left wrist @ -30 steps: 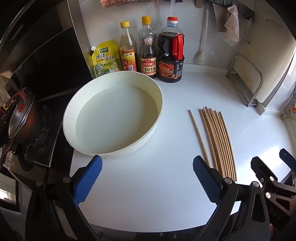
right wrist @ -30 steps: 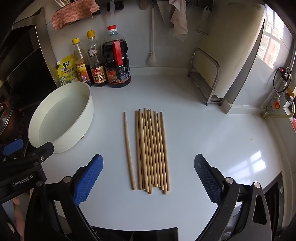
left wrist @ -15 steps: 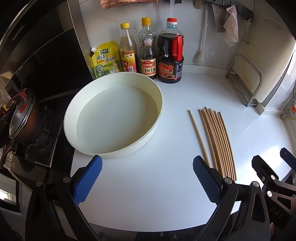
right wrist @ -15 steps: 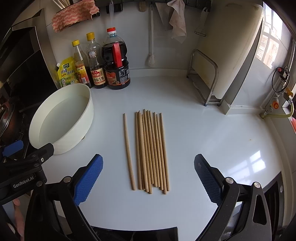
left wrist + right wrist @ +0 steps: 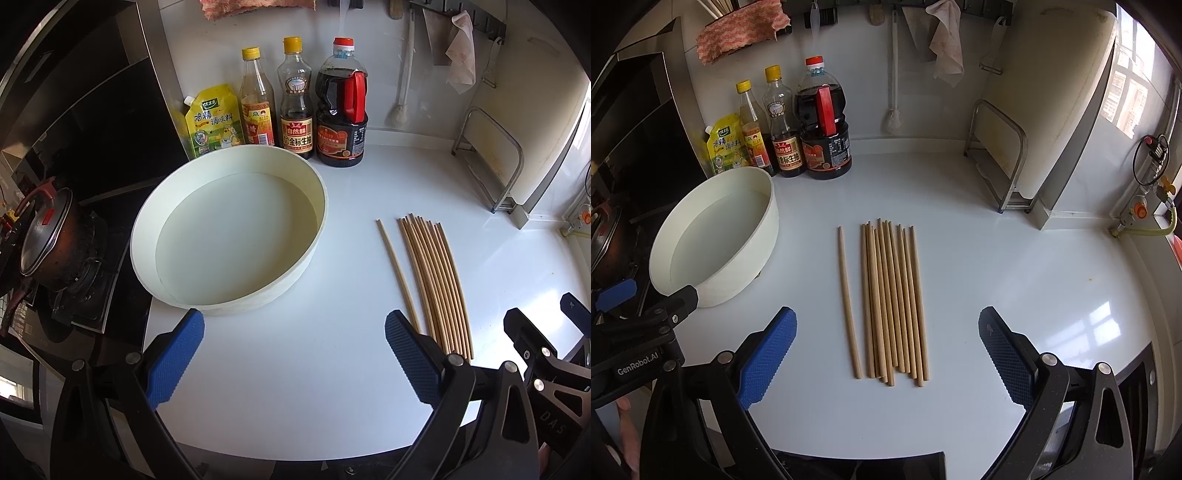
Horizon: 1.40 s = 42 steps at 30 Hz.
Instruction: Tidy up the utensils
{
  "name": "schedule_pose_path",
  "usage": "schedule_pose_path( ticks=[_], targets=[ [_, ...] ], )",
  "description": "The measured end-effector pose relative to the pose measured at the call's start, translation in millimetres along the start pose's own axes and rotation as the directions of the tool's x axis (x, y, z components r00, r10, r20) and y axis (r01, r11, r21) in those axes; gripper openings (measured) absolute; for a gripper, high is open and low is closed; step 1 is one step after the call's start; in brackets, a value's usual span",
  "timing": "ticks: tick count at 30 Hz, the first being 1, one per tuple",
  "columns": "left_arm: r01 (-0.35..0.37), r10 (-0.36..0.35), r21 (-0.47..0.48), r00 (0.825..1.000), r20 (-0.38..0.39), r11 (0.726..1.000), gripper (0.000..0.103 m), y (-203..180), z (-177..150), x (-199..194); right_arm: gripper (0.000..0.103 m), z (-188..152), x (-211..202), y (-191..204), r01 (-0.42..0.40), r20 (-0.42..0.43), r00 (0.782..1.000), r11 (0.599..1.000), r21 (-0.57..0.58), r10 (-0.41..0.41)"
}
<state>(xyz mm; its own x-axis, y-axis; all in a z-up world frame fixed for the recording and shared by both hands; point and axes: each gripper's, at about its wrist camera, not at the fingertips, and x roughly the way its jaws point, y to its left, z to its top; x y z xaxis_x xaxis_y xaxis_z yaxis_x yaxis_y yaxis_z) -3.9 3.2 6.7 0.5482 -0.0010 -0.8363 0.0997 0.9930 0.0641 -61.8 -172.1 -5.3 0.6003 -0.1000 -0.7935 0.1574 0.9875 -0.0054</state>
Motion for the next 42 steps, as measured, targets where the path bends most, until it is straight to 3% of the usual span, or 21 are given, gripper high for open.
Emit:
schedule_pose_path(
  ticks=[42],
  targets=[
    [-0.001, 0.001, 0.001, 1.000, 0.003, 1.000, 0.097, -0.6, -2.8, -0.1, 0.094, 2.0, 1.6, 3.3, -0.001, 0.000, 1.000, 1.000, 0.002, 0.001]
  ],
)
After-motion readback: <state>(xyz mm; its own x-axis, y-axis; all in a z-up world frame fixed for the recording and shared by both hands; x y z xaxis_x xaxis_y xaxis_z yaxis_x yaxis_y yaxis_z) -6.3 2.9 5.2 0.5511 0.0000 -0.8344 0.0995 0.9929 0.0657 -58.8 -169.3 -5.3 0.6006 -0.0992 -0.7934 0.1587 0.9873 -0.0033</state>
